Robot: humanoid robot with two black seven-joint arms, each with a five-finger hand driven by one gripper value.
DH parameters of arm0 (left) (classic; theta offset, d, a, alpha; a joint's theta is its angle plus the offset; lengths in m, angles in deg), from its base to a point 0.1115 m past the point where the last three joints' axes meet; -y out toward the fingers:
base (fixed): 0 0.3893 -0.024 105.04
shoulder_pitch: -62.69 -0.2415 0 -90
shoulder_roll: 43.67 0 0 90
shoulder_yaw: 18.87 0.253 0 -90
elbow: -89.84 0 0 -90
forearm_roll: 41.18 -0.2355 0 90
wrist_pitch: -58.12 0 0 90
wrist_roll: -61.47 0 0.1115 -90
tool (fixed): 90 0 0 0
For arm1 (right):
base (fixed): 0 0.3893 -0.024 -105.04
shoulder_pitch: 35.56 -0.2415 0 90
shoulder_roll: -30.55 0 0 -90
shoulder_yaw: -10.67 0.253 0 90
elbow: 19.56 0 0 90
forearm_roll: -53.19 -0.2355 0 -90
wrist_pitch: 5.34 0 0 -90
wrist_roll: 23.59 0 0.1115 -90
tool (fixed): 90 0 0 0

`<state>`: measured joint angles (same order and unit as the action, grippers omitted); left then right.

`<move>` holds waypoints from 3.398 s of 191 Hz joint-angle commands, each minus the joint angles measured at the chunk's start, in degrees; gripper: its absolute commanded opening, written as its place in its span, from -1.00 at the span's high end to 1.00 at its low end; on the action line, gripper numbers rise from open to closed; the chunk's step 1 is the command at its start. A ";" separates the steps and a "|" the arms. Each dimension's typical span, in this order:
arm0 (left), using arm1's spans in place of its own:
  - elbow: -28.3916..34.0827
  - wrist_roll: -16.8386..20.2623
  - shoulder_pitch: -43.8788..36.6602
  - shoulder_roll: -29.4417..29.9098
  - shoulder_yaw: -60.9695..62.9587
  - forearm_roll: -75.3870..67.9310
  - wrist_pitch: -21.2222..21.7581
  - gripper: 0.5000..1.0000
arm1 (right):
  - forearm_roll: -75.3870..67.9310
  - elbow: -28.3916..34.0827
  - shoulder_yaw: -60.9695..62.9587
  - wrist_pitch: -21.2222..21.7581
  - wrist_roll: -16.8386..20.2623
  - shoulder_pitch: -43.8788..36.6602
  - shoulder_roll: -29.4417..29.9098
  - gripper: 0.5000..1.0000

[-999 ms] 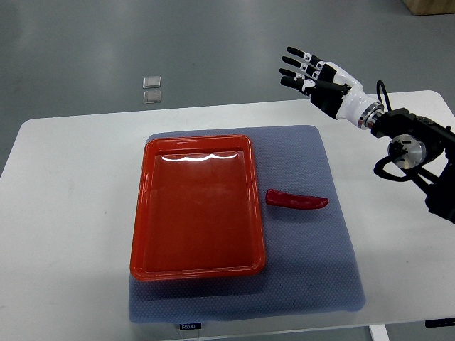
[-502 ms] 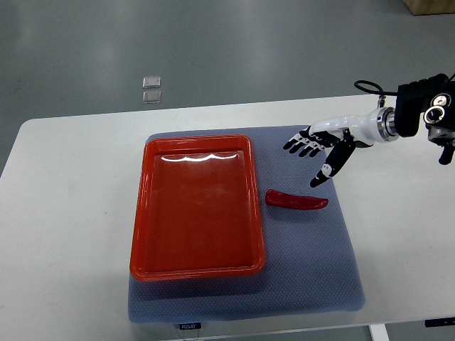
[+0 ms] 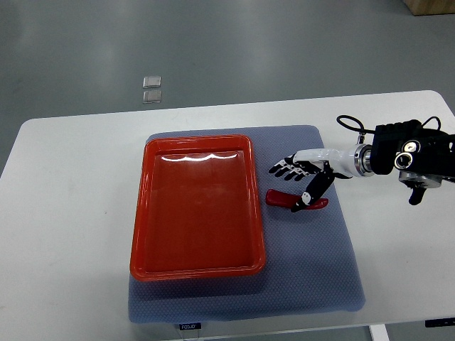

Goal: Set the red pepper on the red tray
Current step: 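Close the right hand fingers around the red pepper, then lift the pepper with the right hand and carry it over the tray, then lower the pepper into the tray and open the right hand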

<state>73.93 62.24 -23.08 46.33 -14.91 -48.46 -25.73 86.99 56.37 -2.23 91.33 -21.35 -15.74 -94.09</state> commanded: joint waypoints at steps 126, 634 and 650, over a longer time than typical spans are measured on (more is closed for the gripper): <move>0.09 -0.07 0.00 0.00 -0.09 -0.01 -0.01 -1.00 | 6.99 0.01 -2.04 -5.70 1.45 2.51 1.51 -0.24; 0.09 0.01 -0.09 0.00 -0.18 0.07 0.08 -1.00 | 7.78 -17.48 -1.16 -13.43 -3.12 -1.27 32.27 0.01; 0.09 0.01 -0.09 0.00 -0.18 0.07 0.08 -1.00 | 7.69 -17.40 -1.16 -13.43 -3.12 -1.27 32.09 -0.07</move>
<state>74.09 62.23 -23.24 46.33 -15.09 -48.38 -25.64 94.80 38.97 -3.32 77.91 -24.34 -17.01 -61.76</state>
